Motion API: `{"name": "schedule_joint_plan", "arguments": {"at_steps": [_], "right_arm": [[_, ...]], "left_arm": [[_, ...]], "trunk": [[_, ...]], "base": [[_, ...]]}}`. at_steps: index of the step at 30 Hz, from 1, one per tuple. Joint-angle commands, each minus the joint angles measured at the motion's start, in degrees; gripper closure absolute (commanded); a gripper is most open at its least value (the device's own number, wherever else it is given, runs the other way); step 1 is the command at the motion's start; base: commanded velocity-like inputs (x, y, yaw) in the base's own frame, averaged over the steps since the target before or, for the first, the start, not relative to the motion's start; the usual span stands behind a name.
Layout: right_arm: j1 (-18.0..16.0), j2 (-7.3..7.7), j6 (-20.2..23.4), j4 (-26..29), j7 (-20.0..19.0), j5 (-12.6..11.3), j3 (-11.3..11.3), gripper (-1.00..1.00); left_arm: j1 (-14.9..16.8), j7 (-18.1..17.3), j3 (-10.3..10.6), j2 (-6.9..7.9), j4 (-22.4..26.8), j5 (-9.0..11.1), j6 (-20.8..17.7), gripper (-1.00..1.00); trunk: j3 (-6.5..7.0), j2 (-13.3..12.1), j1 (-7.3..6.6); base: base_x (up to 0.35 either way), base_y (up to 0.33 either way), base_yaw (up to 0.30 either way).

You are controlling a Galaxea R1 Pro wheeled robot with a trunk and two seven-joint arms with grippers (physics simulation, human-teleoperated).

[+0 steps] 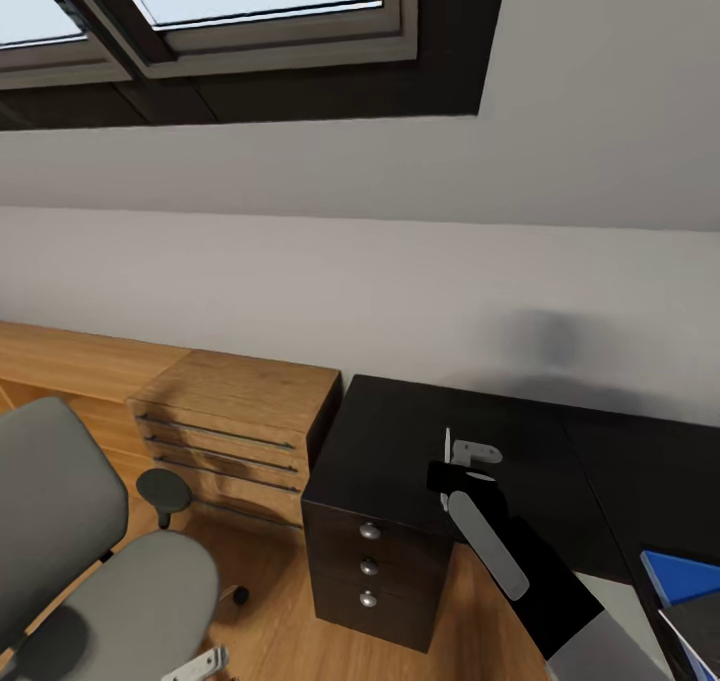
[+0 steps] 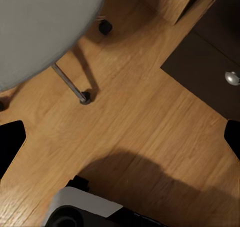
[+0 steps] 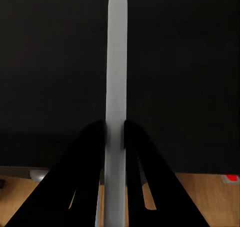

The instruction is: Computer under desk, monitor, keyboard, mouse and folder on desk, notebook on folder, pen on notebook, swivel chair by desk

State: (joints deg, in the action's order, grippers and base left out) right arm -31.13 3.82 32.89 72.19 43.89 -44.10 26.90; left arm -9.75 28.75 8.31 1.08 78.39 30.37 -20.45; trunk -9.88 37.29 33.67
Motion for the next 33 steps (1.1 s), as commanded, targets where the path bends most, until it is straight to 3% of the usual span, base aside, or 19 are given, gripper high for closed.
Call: {"name": "schedule_joint_plan", "arguments": {"at_steps": [1,4,19,26,33], "right_arm": [[-0.1,0.04,0.1,0.1,0.4,-0.5,0.2,1.00],[-0.1,-0.02,0.1,0.1,0.4,-0.5,0.2,1.00],[-0.1,-0.11,-0.1,-0.3,0.4,-0.5,0.1,1.00],[-0.1,0.02,-0.2,-0.4,0.4,-0.5,0.1,1.00],[-0.1,0.05,-0.2,-0.4,0.4,-0.4,0.1,1.00]], "left_arm": [[0.0,0.5,0.2,0.15,-0.4,0.5,0.8,-1.00],[0.0,0.4,0.2,0.71,-2.0,0.5,3.3,-1.00],[0.0,0.7,0.3,0.85,-5.5,0.5,4.4,-1.00],[0.0,0.5,0.4,0.84,-6.3,0.5,4.4,-1.00],[0.0,-2.2,1.1,0.91,-7.9,0.4,4.4,-1.00]], "trunk": [[0.10,-0.3,-0.20],[0.65,-1.5,-0.86],[3.40,-7.6,-4.16],[5.00,-10.4,-5.69],[6.66,-13.2,-7.23]], "base": [[0.000,0.000,-0.028],[0.000,0.000,-0.015],[0.000,0.000,-0.012],[0.000,0.000,-0.164],[0.000,0.000,-0.232]]}}
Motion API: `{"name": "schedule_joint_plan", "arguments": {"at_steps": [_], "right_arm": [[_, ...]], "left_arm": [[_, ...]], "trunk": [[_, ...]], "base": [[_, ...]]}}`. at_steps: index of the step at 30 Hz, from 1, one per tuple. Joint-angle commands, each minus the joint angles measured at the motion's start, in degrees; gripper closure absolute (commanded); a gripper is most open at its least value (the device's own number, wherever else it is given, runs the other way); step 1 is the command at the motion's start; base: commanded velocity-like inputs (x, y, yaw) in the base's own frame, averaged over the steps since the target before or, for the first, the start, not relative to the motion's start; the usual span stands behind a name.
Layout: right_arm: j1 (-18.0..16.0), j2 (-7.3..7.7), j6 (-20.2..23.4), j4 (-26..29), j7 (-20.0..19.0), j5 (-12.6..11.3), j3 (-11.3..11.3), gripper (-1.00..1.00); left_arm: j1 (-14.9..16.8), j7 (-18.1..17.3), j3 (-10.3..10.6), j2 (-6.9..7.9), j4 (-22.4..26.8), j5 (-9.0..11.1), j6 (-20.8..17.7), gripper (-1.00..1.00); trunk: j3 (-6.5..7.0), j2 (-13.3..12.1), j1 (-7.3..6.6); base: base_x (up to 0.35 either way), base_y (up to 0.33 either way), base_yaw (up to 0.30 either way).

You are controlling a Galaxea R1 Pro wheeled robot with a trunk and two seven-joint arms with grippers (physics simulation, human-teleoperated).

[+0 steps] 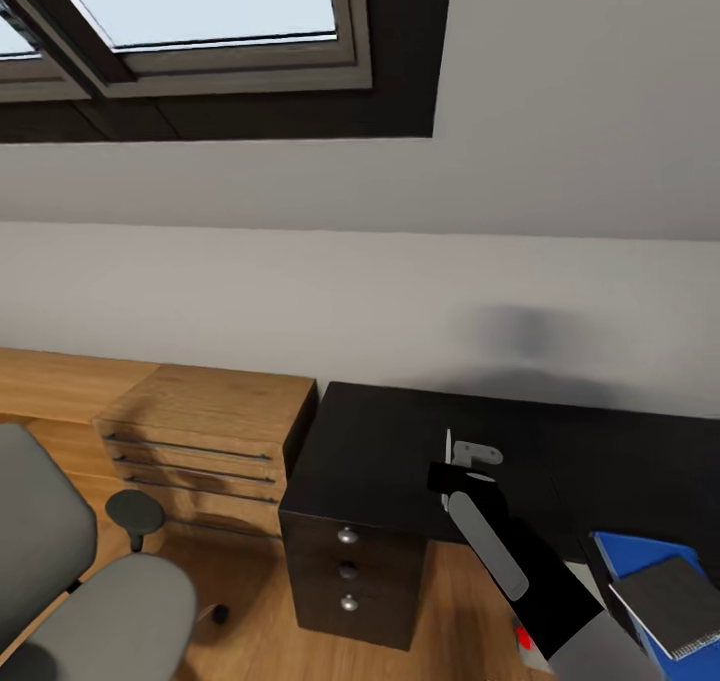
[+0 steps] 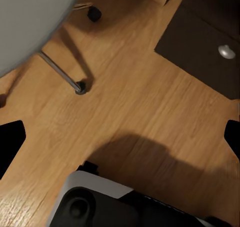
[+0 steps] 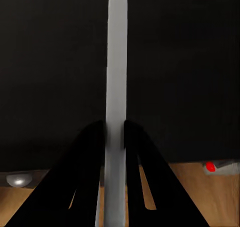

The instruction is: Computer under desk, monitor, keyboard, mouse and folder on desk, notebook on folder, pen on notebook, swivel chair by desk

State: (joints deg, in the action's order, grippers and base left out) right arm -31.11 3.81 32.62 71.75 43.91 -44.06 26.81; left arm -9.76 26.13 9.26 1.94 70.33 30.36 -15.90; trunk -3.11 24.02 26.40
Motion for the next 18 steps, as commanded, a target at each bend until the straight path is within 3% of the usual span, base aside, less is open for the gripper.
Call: {"name": "schedule_joint_plan", "arguments": {"at_steps": [1,18], "right_arm": [[-0.1,0.05,0.1,0.1,0.4,-0.4,0.2,1.00],[-0.1,0.05,-0.1,0.0,0.4,-0.4,0.1,1.00]], "left_arm": [[0.0,-0.2,0.2,0.07,0.0,0.4,-0.1,-1.00],[0.0,-1.6,0.3,0.25,-3.2,0.3,0.0,-1.00]], "trunk": [[0.13,-0.3,-0.18],[1.45,-1.1,-0.62]], "base": [[0.000,0.000,-0.241],[0.000,0.000,-0.247]]}}
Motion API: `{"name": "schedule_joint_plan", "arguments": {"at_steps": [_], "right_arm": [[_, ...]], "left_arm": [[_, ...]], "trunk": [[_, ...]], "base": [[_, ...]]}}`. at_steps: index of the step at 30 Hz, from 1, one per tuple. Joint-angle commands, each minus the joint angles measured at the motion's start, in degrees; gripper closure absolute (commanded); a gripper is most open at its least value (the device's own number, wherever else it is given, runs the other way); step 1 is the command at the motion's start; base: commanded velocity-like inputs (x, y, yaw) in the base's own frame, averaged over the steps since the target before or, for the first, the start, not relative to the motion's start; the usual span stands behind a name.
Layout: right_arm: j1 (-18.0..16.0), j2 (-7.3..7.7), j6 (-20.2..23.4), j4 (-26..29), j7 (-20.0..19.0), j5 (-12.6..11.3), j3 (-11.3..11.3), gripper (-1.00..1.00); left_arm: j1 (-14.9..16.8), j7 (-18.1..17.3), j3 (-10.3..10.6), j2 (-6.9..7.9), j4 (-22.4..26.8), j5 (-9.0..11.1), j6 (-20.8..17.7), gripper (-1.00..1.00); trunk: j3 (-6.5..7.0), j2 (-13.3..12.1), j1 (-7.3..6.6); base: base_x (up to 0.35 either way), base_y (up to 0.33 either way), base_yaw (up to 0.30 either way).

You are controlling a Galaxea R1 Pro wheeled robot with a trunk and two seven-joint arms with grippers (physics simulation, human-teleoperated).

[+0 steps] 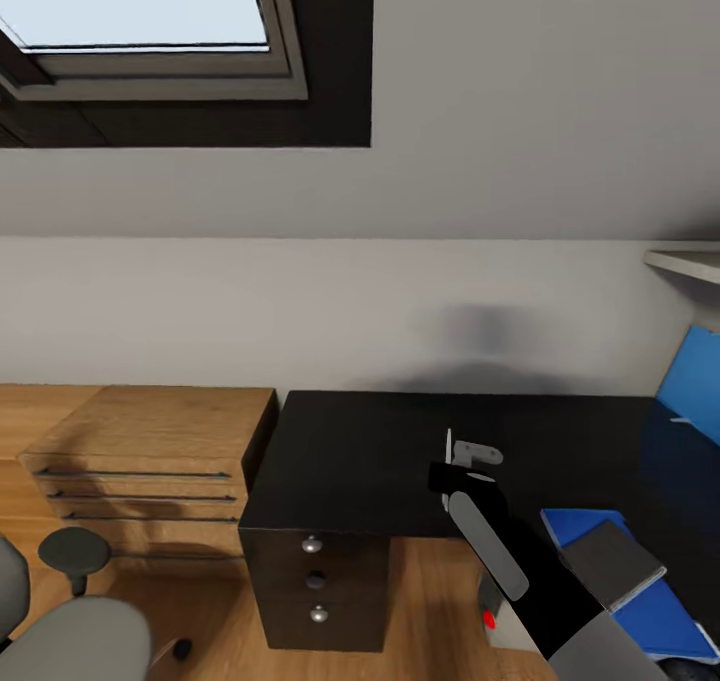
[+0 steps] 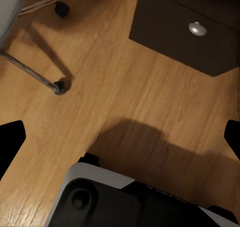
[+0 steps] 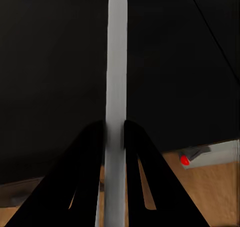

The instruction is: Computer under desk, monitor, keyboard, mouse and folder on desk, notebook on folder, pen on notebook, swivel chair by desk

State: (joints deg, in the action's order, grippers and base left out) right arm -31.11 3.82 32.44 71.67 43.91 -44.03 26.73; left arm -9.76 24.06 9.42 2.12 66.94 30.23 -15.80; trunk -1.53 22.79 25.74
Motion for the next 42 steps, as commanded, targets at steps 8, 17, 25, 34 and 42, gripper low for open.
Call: {"name": "schedule_joint_plan", "arguments": {"at_steps": [8,17,25,34,42], "right_arm": [[-0.1,0.05,0.1,-0.8,0.4,-0.4,0.0,1.00],[-0.1,0.05,0.3,-2.8,0.4,-0.3,-5.0,1.00],[-0.1,0.28,0.6,-4.1,0.4,-0.3,-6.3,1.00],[-0.1,1.48,0.6,-5.0,0.1,-0.2,-7.3,1.00],[-0.3,4.08,0.5,-9.5,-1.7,-0.2,-8.1,1.00]], "left_arm": [[0.0,0.5,0.1,0.08,-0.1,0.4,1.6,-1.00],[0.0,0.5,-0.6,0.08,-0.1,0.7,3.2,-1.00],[0.0,0.5,-1.6,0.11,-1.5,1.0,3.2,-1.00],[0.0,0.5,-1.7,-0.03,-1.7,0.9,3.3,-1.00],[0.0,0.5,-1.7,-0.15,-1.7,0.8,3.3,-1.00]], "trunk": [[0.30,0.1,0.05],[0.68,0.1,0.05],[0.95,0.1,0.05],[1.18,0.1,0.05],[1.21,0.1,0.05]], "base": [[0.000,0.000,-0.254],[0.000,0.000,-0.268],[0.000,0.000,-0.274],[0.000,0.000,-0.263],[0.000,0.000,-0.035]]}}
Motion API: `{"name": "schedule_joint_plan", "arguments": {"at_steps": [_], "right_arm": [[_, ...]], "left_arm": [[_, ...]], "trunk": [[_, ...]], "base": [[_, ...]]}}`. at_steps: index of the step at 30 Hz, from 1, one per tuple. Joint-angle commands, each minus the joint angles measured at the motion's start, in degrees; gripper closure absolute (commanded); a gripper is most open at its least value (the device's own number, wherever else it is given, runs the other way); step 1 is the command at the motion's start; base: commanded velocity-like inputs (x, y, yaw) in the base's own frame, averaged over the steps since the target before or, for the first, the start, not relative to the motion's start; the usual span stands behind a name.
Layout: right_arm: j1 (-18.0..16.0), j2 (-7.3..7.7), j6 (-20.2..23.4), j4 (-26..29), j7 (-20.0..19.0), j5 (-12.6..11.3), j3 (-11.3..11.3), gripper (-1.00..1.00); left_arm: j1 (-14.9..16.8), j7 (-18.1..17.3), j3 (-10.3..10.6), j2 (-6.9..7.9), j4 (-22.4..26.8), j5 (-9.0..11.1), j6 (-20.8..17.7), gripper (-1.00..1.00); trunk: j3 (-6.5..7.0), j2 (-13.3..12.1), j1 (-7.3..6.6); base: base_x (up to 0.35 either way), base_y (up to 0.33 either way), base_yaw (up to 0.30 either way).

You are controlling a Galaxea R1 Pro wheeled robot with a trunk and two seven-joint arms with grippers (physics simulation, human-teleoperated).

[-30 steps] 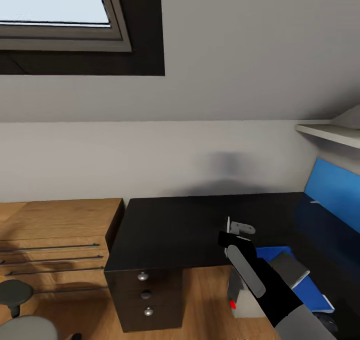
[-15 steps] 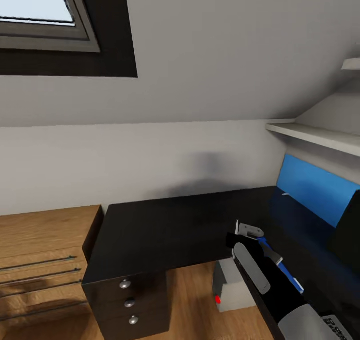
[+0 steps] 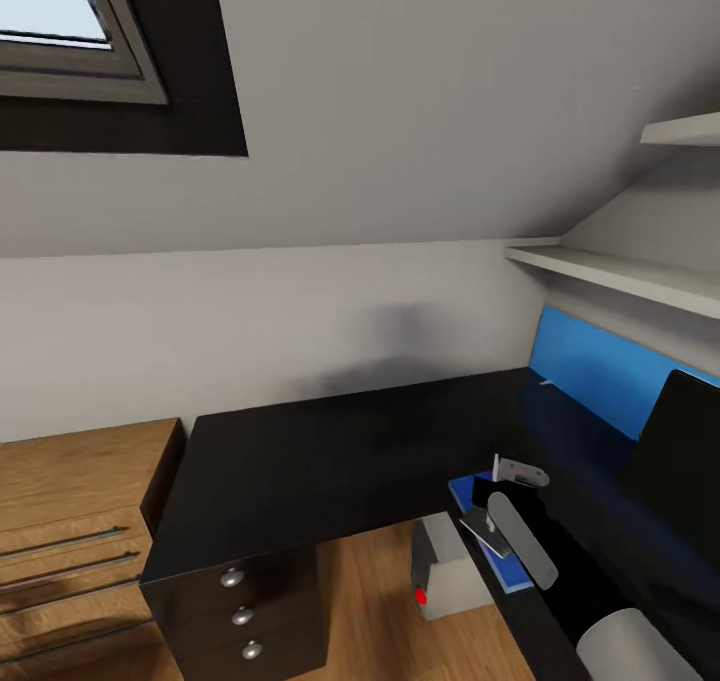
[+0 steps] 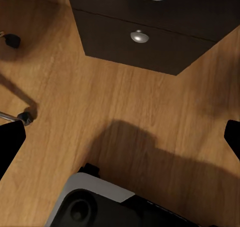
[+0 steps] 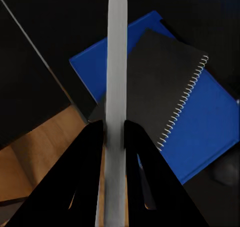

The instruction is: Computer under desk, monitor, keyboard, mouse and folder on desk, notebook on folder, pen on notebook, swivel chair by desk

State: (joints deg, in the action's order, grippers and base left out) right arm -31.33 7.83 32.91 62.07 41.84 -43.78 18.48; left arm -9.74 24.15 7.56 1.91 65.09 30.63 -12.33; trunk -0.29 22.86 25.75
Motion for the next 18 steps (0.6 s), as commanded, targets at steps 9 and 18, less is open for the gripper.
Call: {"name": "schedule_joint_plan", "arguments": {"at_steps": [9,18], "right_arm": [[-0.4,1.89,0.0,-4.5,-4.1,-0.3,0.1,1.00],[-3.4,2.30,-0.3,-12.6,-9.5,0.6,0.1,1.00]], "left_arm": [[0.0,0.5,0.2,-0.03,0.1,0.4,-0.1,-1.00],[0.0,0.5,0.4,-0.06,0.1,0.3,0.0,-1.00]], "trunk": [[-0.03,0.1,0.03],[-0.03,0.1,0.03]], "base": [[0.000,0.000,-0.001],[0.000,0.000,0.000]]}}
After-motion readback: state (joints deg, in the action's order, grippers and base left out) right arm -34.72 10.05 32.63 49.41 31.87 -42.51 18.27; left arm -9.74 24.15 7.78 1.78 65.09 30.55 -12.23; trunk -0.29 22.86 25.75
